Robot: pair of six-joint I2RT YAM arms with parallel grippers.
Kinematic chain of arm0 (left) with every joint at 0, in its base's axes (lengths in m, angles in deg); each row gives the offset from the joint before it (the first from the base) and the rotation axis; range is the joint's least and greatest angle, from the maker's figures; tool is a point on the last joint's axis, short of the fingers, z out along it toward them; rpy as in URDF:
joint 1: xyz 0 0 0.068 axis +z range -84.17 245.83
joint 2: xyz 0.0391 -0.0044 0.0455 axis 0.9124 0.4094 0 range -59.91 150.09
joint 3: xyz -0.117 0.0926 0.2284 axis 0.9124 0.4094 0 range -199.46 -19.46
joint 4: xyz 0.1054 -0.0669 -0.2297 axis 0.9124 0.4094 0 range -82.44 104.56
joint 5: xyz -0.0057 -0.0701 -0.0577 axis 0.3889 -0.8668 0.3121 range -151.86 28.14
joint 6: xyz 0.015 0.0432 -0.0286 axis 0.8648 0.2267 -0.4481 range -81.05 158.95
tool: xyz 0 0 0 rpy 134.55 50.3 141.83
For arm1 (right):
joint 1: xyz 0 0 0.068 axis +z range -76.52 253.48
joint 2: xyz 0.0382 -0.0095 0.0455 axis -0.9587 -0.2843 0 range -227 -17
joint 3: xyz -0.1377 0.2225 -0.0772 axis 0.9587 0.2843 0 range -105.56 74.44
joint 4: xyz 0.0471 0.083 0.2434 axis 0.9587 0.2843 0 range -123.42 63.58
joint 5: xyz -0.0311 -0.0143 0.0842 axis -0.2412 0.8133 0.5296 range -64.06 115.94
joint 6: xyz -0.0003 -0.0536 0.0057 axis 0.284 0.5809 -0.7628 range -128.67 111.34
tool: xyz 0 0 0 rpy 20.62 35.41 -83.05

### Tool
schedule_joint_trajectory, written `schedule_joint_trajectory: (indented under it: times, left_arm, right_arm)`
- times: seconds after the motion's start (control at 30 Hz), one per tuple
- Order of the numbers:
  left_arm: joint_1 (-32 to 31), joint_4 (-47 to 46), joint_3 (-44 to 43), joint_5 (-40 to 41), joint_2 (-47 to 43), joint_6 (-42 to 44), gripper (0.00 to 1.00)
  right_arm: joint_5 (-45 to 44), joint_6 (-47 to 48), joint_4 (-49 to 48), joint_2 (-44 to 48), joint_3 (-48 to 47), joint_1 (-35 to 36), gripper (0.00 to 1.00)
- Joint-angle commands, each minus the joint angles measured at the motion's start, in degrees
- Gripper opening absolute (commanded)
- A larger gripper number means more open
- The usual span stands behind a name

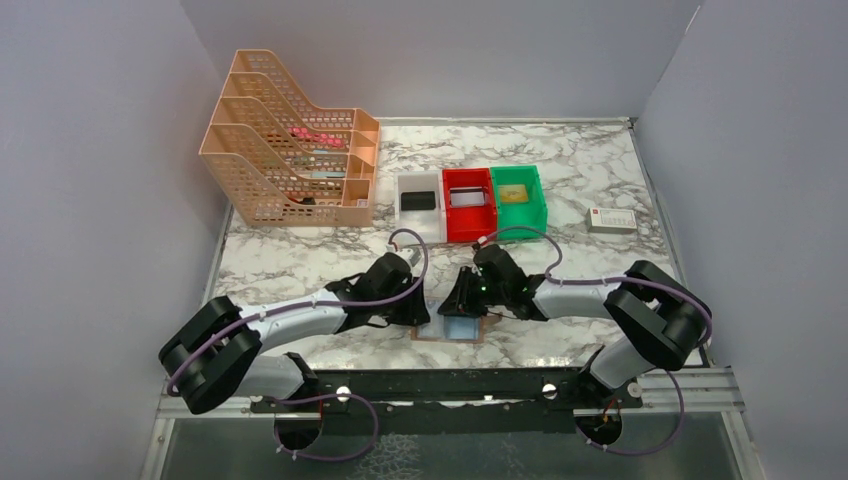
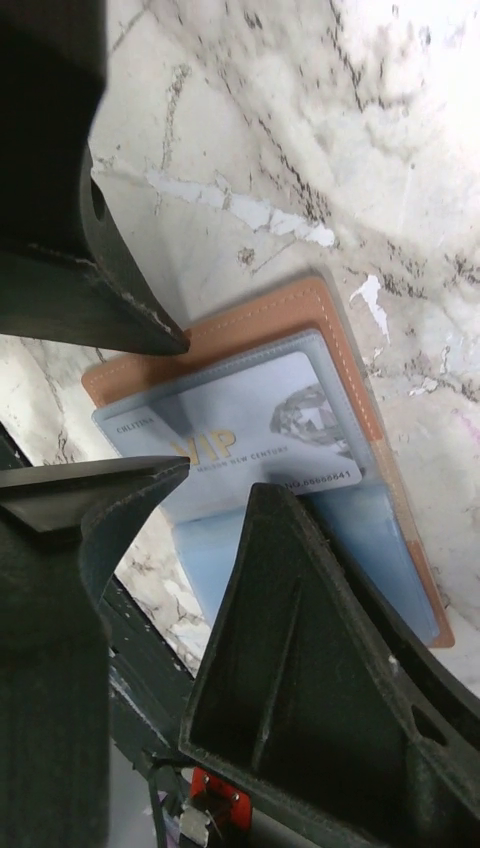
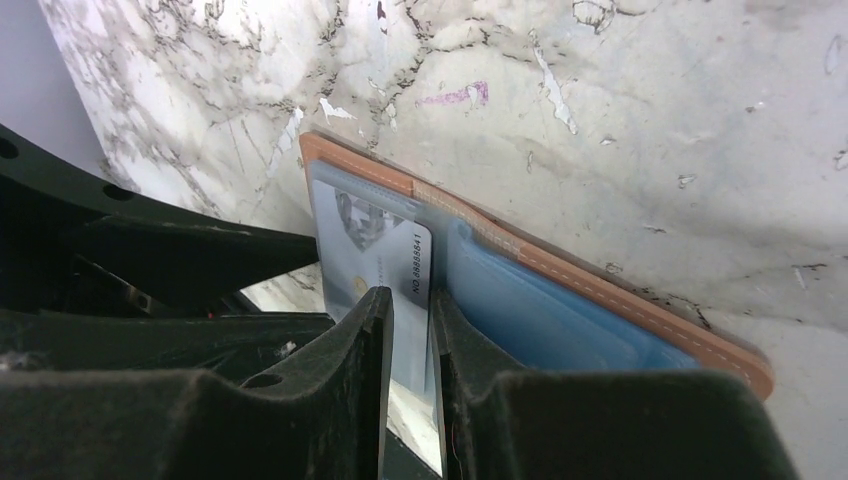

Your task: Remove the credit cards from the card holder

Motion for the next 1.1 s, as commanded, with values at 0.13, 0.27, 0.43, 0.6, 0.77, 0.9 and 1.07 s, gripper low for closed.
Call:
schedule_joint_trajectory:
  times: [0.13,0.27,0.43,0.6,0.77,0.9,1.07]
  left_arm:
    - [-0.55,7.53,-5.93,5.66,-0.81,3.88,0.46]
    - [-1.66,7.94,-7.17,5.39,0.41,4.85,0.46]
    - [-3.21,7.85,-8.24,4.42,1.74,5.81,0.43]
    - [-3.87,5.93,-7.33,2.50,3.65,6.38,0.37]
    - [-4.05,4.51,-6.00,1.97,7.03,5.76,0.24]
    - [-4.34,4.51,-3.81,3.14,7.78,3.78,0.14]
    - [-4.47,4.06,-1.35,4.12,7.96,2.04,0.08]
  right_arm:
    - [-5.20,3.57,7.25,1.21,-0.68,0.10,0.26]
    - [-4.66,3.06,6.60,1.39,-0.55,0.10,0.26]
    - [-3.75,1.89,4.88,0.59,0.18,0.10,0.26]
    - [-2.73,1.02,3.09,0.04,0.89,0.11,0.26]
    - [-1.06,-0.22,0.80,-0.56,1.83,0.10,0.26]
    - [-0.15,-1.55,-0.52,-0.02,2.90,0.10,0.27]
    - [-1.36,-0.73,1.30,2.20,3.01,0.10,0.28]
